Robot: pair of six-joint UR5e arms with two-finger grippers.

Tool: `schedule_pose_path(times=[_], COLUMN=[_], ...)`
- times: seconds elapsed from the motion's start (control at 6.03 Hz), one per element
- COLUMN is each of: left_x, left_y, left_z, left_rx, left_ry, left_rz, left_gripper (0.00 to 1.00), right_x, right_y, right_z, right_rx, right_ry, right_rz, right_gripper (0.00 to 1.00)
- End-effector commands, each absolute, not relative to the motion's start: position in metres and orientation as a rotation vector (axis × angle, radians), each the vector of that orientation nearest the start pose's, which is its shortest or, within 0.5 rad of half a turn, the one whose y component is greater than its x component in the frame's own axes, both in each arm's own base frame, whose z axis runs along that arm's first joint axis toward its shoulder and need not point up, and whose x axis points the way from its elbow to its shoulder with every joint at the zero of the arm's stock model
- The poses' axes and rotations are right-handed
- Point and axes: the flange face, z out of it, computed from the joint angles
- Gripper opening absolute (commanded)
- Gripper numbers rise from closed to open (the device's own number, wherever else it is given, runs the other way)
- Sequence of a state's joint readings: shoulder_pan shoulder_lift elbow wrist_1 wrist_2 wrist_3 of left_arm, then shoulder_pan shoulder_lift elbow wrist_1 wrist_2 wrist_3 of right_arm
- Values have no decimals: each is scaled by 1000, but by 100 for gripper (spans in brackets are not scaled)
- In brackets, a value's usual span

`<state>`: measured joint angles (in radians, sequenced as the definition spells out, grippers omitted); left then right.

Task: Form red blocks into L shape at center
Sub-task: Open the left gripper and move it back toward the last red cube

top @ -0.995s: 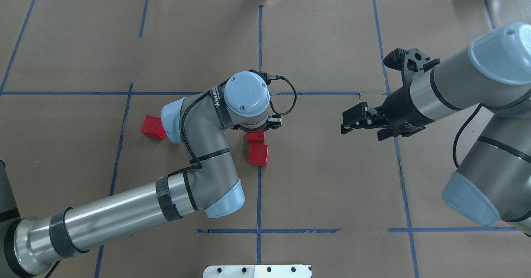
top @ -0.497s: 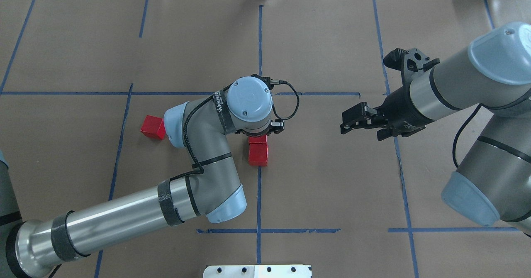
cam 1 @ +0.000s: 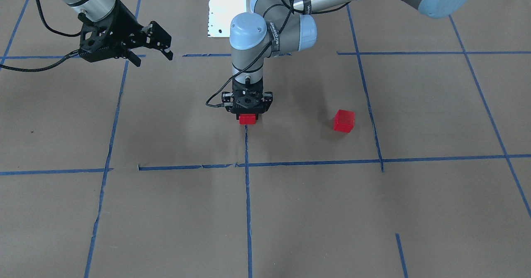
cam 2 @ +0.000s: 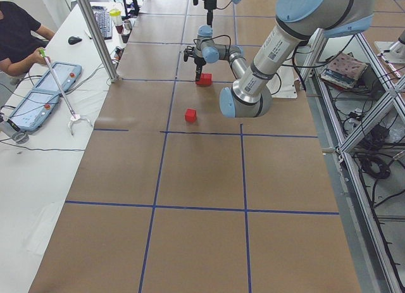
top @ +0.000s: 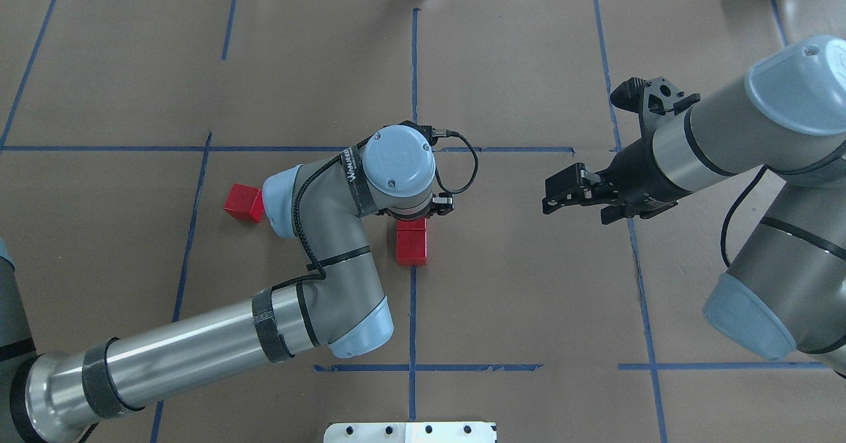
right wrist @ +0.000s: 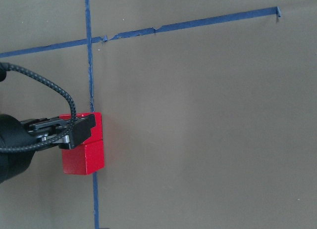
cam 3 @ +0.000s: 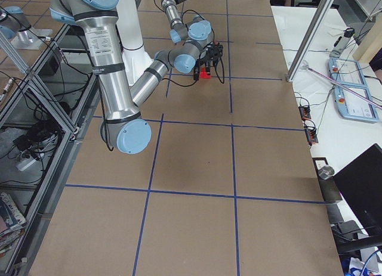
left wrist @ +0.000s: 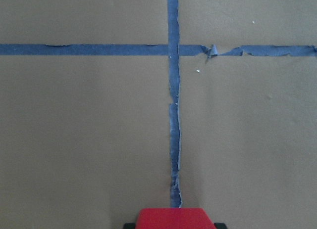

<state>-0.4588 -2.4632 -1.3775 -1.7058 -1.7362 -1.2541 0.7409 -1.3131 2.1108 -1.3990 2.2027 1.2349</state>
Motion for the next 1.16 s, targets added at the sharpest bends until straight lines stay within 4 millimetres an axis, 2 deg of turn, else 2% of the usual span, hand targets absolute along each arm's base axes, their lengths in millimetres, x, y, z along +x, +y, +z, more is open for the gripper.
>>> schedule_pose_path(times=[0.0, 0.17, 0.33, 0.5, 0.66, 0.83, 0.99], left_x=[639, 639, 639, 639, 638, 627, 606], left_y=[-446, -446, -446, -448, -448, -443, -447], left_z=[170, 171, 173, 173, 170, 155, 148], left_rx=[171, 171, 170, 187, 193, 206, 224], left_ry=[828, 826, 823, 819, 823, 856, 881], left_rz=[-66, -63, -63, -66, -67, -64, -75], left_gripper=[23, 55, 72, 99, 100, 100, 100], right_x=[-322, -322, -322, -322, -322, -322, -322], right_y=[-396, -396, -396, -396, -396, -396, -396], right_z=[255, 255, 255, 256, 256, 256, 256], right_rx=[-18, -18, -18, -18, -19, -19, -18], right_ry=[-1098, -1098, -1098, -1097, -1097, -1097, -1097], right_rz=[57, 57, 57, 56, 57, 57, 57], right_gripper=[100, 100, 100, 100, 100, 100, 100])
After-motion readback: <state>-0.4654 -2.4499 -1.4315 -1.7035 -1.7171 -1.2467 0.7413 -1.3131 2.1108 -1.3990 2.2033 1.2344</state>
